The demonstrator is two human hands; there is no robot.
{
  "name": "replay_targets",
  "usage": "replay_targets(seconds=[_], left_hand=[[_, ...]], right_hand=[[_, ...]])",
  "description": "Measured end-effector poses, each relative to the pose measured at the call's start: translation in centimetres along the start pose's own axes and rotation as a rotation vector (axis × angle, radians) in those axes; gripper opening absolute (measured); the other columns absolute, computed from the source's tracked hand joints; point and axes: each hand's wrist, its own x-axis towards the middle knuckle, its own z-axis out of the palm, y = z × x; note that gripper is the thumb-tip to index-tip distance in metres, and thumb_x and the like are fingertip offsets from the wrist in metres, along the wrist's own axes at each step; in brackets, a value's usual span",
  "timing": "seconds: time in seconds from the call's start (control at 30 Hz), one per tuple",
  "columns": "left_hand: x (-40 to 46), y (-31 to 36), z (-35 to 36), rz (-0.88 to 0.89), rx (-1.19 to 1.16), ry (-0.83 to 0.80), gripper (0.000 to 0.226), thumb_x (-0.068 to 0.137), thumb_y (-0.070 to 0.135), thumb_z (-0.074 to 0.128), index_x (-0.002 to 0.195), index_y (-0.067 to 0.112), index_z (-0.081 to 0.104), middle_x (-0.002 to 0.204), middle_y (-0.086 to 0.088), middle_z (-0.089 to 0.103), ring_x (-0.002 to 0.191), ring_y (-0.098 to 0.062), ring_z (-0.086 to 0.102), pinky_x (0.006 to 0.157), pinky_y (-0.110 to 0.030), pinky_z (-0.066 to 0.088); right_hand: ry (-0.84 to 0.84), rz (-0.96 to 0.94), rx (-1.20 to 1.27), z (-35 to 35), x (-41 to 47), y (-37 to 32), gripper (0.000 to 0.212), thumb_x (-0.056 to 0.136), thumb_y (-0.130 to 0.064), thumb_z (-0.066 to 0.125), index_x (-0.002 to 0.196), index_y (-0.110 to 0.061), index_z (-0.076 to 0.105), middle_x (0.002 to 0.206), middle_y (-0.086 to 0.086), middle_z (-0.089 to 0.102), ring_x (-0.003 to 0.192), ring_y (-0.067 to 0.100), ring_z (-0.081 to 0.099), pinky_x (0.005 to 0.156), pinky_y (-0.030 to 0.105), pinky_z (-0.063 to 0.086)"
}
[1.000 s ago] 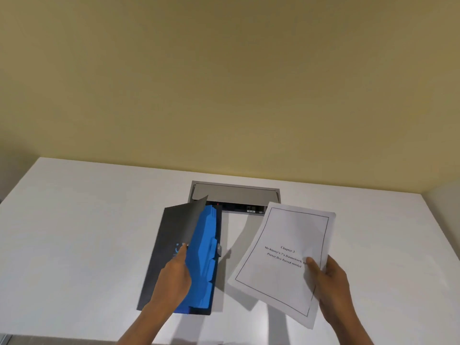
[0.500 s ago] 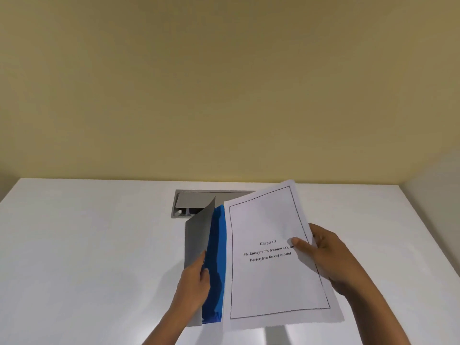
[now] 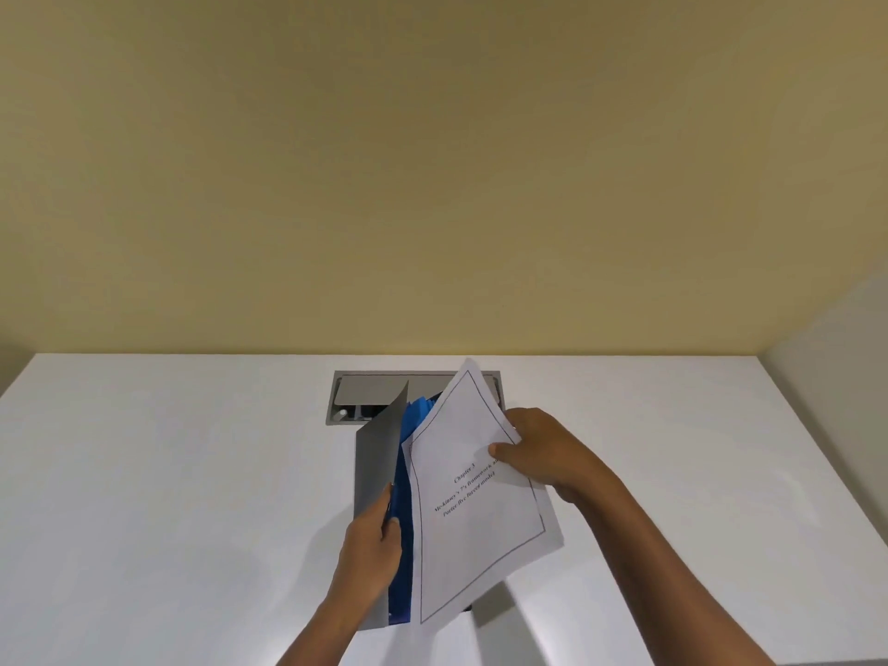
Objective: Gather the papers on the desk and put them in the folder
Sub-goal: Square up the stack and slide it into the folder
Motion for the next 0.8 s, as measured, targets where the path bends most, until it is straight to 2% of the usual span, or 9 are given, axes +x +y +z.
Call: replay_targets(seconds=[0.07, 0.17, 0.23, 0.33, 0.4, 0.57, 0.7, 0.8], left_hand=[[-0.2, 0.1, -0.1, 0.015, 0.017, -0.005, 0.049, 0.108, 0.019, 0.043, 0.157, 0.022, 0.04, 0.144, -0.004, 0.062, 0.126, -0.027, 0.063, 0.11, -0.05, 0.052], [-0.4, 0.2, -0.1, 0.019, 0.025, -0.003, 0.049, 0.108, 0.021, 0.044, 0.157, 0.023, 0.039, 0.142, -0.002, 0.063, 0.125, -0.026, 0.063, 0.106, -0.048, 0.055], [-0.4, 0.2, 0.0, 0.004, 0.03, 0.003, 0.051, 0.108, 0.023, 0.044, 0.158, 0.024, 0.037, 0.145, -0.002, 0.061, 0.128, -0.027, 0.062, 0.107, -0.048, 0.054], [-0.3, 0.2, 0.1, -0.022, 0.026, 0.017, 0.052, 0.108, 0.022, 0.045, 0.159, 0.023, 0.037, 0.153, -0.004, 0.055, 0.135, -0.03, 0.058, 0.112, -0.05, 0.049], [-0.3, 0.1, 0.3, -0.037, 0.0, 0.022, 0.052, 0.108, 0.02, 0.046, 0.159, 0.022, 0.037, 0.157, -0.004, 0.051, 0.139, -0.032, 0.054, 0.115, -0.051, 0.044], [-0.5, 0.2, 0.5, -0.054, -0.023, 0.054, 0.052, 0.107, 0.022, 0.047, 0.158, 0.022, 0.039, 0.156, -0.004, 0.053, 0.136, -0.03, 0.058, 0.116, -0.048, 0.043], [-0.7, 0.2, 0.6, -0.048, -0.059, 0.053, 0.05, 0.108, 0.018, 0.046, 0.157, 0.019, 0.04, 0.154, -0.006, 0.054, 0.136, -0.032, 0.057, 0.115, -0.048, 0.043], [-0.9, 0.3, 0.5, -0.022, -0.092, 0.047, 0.049, 0.107, 0.016, 0.046, 0.156, 0.019, 0.041, 0.151, -0.006, 0.057, 0.131, -0.031, 0.059, 0.114, -0.049, 0.047]], right_hand=[[0.02, 0.004, -0.028, 0.8, 0.8, -0.6, 0.021, 0.098, -0.015, 0.065, 0.119, -0.013, 0.07, 0.115, 0.002, 0.072, 0.104, 0.024, 0.071, 0.078, 0.03, 0.057], [0.068, -0.014, -0.099, 2.1, 1.7, -1.1, 0.019, 0.098, -0.015, 0.061, 0.115, -0.01, 0.069, 0.108, 0.001, 0.068, 0.097, 0.023, 0.066, 0.063, 0.021, 0.048], [0.103, -0.031, -0.152, 3.0, 2.3, -1.2, 0.012, 0.099, -0.015, 0.059, 0.109, -0.01, 0.066, 0.104, 0.003, 0.065, 0.093, 0.023, 0.061, 0.059, 0.02, 0.042], [0.159, -0.031, -0.197, 4.4, 2.8, -1.2, 0.014, 0.1, -0.012, 0.059, 0.109, -0.002, 0.064, 0.106, 0.012, 0.069, 0.086, 0.023, 0.059, 0.066, 0.027, 0.044], [0.193, -0.042, -0.213, 5.3, 3.1, -1.0, 0.016, 0.101, -0.01, 0.059, 0.113, -0.002, 0.065, 0.106, 0.013, 0.069, 0.083, 0.021, 0.057, 0.067, 0.028, 0.044], [0.262, -0.079, -0.184, 7.6, 3.3, -0.4, 0.024, 0.103, -0.012, 0.059, 0.126, -0.007, 0.064, 0.119, 0.011, 0.07, 0.091, 0.019, 0.059, 0.08, 0.029, 0.051], [0.273, -0.07, -0.203, 10.1, 2.9, 0.3, 0.028, 0.103, -0.013, 0.061, 0.132, -0.009, 0.059, 0.118, 0.011, 0.071, 0.102, 0.026, 0.071, 0.088, 0.037, 0.063], [0.271, -0.078, -0.229, 12.2, 2.5, 0.7, 0.034, 0.103, -0.012, 0.063, 0.136, -0.008, 0.057, 0.116, 0.011, 0.072, 0.103, 0.025, 0.072, 0.087, 0.036, 0.062]])
